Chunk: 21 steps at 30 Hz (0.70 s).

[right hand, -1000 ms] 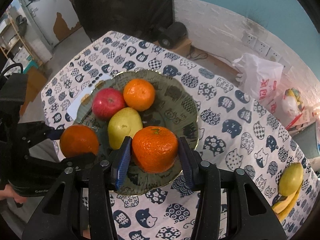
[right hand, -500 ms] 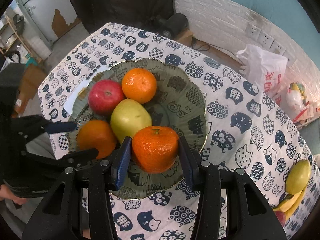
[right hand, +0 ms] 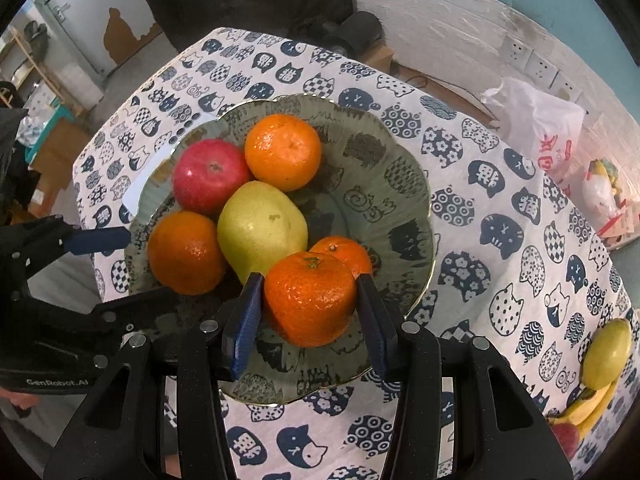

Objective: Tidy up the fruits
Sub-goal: 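Lower the orange and tangerine onto the plate and open both grippers, then move both grippers back toward the pear, bananas and red apple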

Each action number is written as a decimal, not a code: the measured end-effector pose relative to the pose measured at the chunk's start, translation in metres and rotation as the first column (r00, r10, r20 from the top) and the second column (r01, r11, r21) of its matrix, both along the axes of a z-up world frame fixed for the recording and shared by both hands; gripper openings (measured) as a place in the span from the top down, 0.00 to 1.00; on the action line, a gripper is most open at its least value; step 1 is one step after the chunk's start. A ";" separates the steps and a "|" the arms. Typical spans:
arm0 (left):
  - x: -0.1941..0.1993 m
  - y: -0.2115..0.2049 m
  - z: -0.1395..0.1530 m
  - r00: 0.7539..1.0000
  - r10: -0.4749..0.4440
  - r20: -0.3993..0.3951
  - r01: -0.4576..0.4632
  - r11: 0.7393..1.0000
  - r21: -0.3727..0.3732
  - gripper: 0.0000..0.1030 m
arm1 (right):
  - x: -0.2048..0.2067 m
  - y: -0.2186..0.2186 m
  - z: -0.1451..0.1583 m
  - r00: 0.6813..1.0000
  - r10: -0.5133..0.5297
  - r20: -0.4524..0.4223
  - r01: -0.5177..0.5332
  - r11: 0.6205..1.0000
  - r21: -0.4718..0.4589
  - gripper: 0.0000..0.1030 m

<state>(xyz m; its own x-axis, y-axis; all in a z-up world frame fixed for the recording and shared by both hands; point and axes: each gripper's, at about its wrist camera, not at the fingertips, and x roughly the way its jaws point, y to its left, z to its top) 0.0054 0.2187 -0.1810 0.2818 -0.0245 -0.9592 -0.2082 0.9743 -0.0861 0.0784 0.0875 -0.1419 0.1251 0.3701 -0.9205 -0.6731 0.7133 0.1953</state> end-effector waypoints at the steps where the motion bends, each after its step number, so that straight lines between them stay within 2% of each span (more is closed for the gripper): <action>1: 0.000 0.000 0.000 1.000 0.000 0.000 0.000 1.000 0.000 0.27 | -0.001 0.000 0.000 1.000 0.000 -0.004 0.000 1.000 0.000 0.55; 4: -0.001 0.000 0.001 1.000 0.001 -0.001 -0.001 1.000 0.001 0.27 | -0.001 -0.003 0.001 1.000 -0.009 -0.018 0.010 1.000 0.015 0.53; 6: -0.001 -0.001 0.003 1.000 0.001 0.000 -0.001 1.000 0.001 0.27 | 0.000 -0.006 0.004 1.000 -0.020 -0.014 0.020 1.000 0.020 0.46; 15: -0.003 -0.012 0.014 1.000 -0.012 0.016 0.013 1.000 -0.013 0.27 | -0.001 -0.030 0.028 0.998 -0.068 0.006 0.068 0.997 0.047 0.30; 21: -0.003 -0.031 0.028 0.998 -0.044 0.040 0.045 0.999 -0.025 0.27 | -0.005 -0.053 0.044 0.994 -0.101 0.046 0.100 0.995 0.029 0.25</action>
<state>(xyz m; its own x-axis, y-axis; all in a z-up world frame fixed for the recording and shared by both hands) 0.0026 0.1882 -0.1533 0.3172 -0.0622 -0.9463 -0.1607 0.9799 -0.1183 0.0737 0.0341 -0.0979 0.2064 0.3777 -0.9027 -0.6071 0.7729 0.1846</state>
